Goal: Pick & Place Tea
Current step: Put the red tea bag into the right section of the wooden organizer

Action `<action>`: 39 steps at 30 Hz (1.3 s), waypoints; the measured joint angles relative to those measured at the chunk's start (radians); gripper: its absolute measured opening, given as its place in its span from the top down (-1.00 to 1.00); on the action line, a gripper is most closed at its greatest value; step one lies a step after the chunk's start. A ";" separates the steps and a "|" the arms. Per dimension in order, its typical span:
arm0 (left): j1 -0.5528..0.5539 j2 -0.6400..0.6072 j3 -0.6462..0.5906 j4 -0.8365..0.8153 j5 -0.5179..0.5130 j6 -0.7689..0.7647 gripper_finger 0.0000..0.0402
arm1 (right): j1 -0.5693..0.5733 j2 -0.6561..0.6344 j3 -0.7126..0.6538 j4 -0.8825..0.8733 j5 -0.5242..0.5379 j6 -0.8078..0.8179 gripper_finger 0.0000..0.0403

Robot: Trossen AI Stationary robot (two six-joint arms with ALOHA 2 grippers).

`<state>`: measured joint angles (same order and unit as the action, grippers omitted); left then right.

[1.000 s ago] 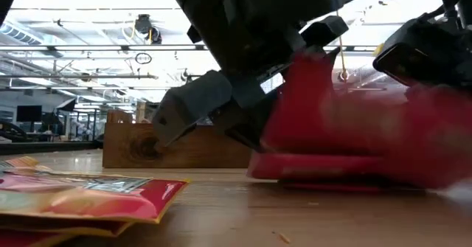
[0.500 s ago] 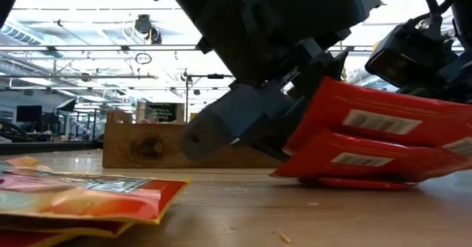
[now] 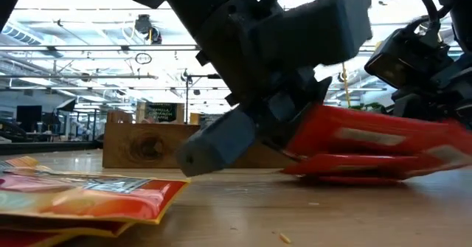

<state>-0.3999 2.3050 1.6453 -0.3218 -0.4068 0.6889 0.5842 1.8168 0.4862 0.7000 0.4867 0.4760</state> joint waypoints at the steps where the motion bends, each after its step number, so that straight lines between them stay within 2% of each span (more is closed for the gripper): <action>1: -0.006 0.001 -0.001 -0.004 -0.038 0.019 0.92 | 0.000 0.000 0.000 0.010 0.000 -0.011 0.77; 6: -0.041 0.000 -0.002 0.000 -0.210 0.133 0.97 | 0.000 -0.014 -0.001 0.042 -0.012 -0.086 0.76; 12: -0.092 -0.056 -0.001 0.002 -0.381 0.244 0.98 | 0.005 -0.092 -0.004 0.029 -0.045 -0.208 0.76; 16: -0.128 -0.111 0.000 -0.002 -0.425 0.277 0.96 | 0.007 -0.193 -0.004 0.039 -0.075 -0.294 0.75; 21: -0.181 -0.166 0.001 -0.067 -0.453 0.340 0.98 | 0.008 -0.347 -0.002 0.053 -0.131 -0.414 0.64; 25: -0.236 -0.206 0.001 -0.146 -0.460 0.367 0.93 | 0.000 -0.458 -0.002 0.048 -0.244 -0.453 0.52; 27: -0.269 -0.213 0.002 -0.153 -0.461 0.406 0.91 | -0.024 -0.502 -0.002 0.051 -0.372 -0.437 0.44; 30: -0.316 -0.221 0.001 -0.158 -0.463 0.485 0.93 | -0.082 -0.535 -0.002 0.056 -0.567 -0.324 0.31; 35: -0.351 -0.231 0.002 -0.118 -0.482 0.531 0.97 | -0.164 -0.500 0.000 0.013 -0.617 -0.181 0.06; 39: -0.353 -0.232 0.002 -0.117 -0.487 0.575 0.94 | -0.224 -0.415 0.008 0.101 -0.750 -0.051 -0.09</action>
<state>-0.7532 2.0735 1.6474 -0.4393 -0.8942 1.2642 0.3600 1.4021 0.4937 0.8007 -0.2638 0.4251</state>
